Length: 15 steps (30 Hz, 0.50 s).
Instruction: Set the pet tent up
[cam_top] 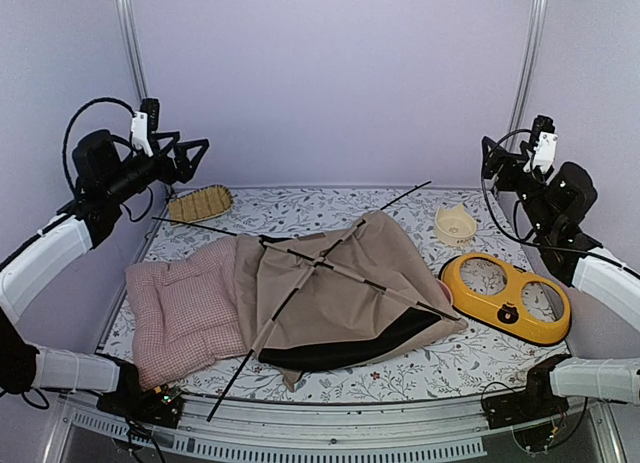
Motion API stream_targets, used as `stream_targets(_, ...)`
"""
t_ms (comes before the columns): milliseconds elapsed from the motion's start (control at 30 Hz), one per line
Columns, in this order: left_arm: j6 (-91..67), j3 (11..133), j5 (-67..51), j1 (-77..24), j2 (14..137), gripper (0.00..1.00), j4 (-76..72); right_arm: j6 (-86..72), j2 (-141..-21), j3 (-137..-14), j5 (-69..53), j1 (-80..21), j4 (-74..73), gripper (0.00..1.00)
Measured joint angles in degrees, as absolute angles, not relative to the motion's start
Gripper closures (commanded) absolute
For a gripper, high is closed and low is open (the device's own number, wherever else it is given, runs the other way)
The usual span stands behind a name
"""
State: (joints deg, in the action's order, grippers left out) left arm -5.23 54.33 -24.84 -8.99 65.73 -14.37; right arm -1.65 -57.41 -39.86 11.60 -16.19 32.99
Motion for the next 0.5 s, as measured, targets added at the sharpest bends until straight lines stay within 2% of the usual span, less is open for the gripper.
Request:
stream_targets(167,-10.7,57.3,-19.9,-8.3,65.6,0.01,-11.7,-5.1,-57.8,-46.6,11.8,-16.3,22.5,0.01)
stream_targets(500,-20.7,59.5,-23.7,0.8,69.3,0.01,-7.6,-16.0,-54.2,-45.8,21.1,-15.6,14.8,0.01)
